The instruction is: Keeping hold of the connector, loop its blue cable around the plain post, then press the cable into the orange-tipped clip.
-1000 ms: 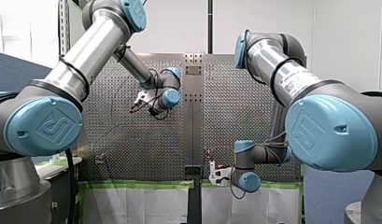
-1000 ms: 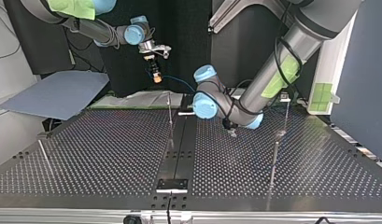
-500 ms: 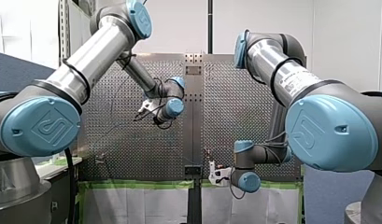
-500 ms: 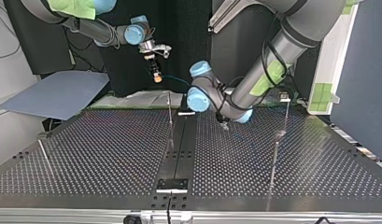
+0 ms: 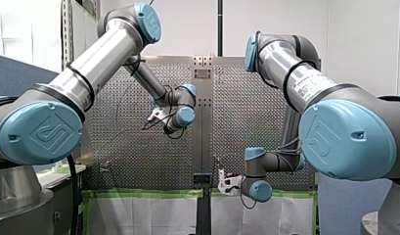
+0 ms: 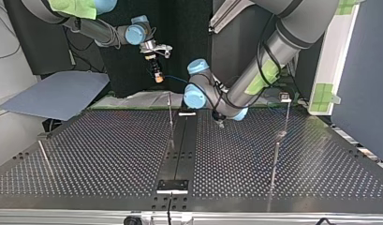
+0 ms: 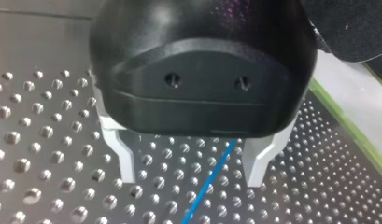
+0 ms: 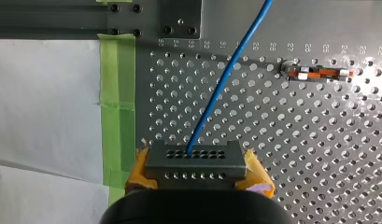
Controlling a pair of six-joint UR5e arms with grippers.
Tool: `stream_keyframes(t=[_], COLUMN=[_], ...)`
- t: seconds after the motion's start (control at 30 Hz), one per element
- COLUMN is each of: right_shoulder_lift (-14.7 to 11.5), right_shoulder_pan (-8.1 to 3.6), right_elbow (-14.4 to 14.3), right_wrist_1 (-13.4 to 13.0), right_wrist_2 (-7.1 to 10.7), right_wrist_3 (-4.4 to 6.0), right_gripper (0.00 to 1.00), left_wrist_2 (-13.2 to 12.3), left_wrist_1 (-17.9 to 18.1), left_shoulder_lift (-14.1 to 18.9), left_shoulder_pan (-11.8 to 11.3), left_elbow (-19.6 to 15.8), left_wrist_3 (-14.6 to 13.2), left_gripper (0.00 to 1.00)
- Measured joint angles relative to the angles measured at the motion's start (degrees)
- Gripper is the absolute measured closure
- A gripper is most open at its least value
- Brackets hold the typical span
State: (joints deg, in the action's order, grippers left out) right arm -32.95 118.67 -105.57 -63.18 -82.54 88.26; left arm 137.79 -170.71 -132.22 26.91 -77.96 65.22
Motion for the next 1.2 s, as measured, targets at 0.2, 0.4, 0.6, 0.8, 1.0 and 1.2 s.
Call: stream_keyframes(t=[0.2, 0.4, 0.6, 0.8, 1.0, 1.2], right_shoulder_lift=[0.0, 0.0, 0.0, 0.0, 0.0, 0.0], right_shoulder_pan=[0.06, 0.13, 0.31, 0.61, 0.71, 0.73], right_elbow=[0.0, 0.0, 0.0, 0.0, 0.0, 0.0], right_wrist_1=[0.0, 0.0, 0.0, -0.2, -0.2, -0.3], right_wrist_2=[0.03, 0.23, 0.28, 0.32, 0.32, 0.33], right_wrist_3=[0.13, 0.25, 0.27, 0.26, 0.26, 0.26], right_gripper=[1.00, 1.00, 1.00, 1.00, 1.00, 1.00], left_wrist_2=[0.7, 0.9, 0.8, 0.8, 1.3, 1.3], left_wrist_1=[-0.3, 0.0, 1.0, 2.2, 3.2, 4.0], left_shoulder_lift=[-2.5, -5.3, -5.9, -6.0, -7.3, -8.0], left_shoulder_pan=[0.8, 1.7, 2.5, 3.1, 3.6, 3.5], left_elbow=[0.0, 0.0, 0.0, 0.0, 0.0, 0.0], left_wrist_3=[-0.4, 0.6, 2.1, 3.5, 4.7, 5.0], left_gripper=[0.00, 0.00, 0.00, 0.00, 0.00, 0.00])
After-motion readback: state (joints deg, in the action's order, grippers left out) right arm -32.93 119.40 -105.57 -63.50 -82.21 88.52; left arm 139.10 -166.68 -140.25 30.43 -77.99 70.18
